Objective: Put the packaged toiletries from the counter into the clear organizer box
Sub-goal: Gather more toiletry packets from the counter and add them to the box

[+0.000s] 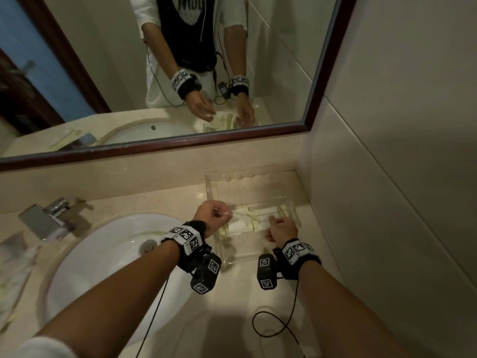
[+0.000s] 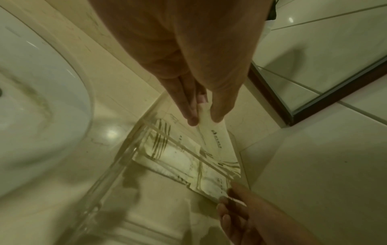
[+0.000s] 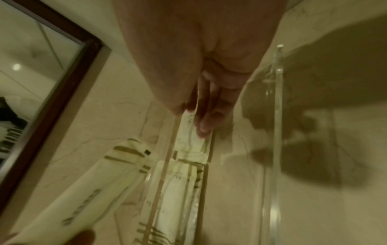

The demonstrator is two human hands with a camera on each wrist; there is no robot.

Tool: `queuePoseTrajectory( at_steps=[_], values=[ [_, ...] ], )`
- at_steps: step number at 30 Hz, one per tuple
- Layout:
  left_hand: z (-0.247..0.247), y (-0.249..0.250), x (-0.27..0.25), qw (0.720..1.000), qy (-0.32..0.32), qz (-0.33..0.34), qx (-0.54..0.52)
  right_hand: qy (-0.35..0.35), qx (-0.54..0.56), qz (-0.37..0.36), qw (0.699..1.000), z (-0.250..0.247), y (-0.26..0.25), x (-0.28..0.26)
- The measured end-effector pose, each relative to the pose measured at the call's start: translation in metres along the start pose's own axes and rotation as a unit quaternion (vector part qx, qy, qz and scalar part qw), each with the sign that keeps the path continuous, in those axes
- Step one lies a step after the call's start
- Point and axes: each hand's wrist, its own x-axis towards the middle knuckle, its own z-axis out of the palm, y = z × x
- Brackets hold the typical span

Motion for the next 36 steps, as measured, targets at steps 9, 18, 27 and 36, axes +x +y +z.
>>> queuePoseTrajectory(
  at_steps=[9, 18, 27, 36],
  values=[
    [0.039, 0.012, -0.005, 1.0, 0.006, 0.012, -0.002, 0.011, -0.015, -0.033, 0.999, -0.036, -0.006, -0.013],
    [0.091, 0.003, -0.004, 0.997, 0.001, -0.031, -0.066, 0.066, 0.013, -0.028, 0.997, -0.074, 0.002, -0.017],
    [0.119, -0.009, 0.012, 0.993, 0.041, -0.053, -0.102, 0.056, 0.014, -0.039, 0.998, -0.08, 0.007, -0.017],
    [0.132, -0.004, 0.028, 0.998, 0.031, -0.052, 0.012, 0.054, -0.006, -0.029, 0.998, -0.079, 0.007, -0.004]
  ],
)
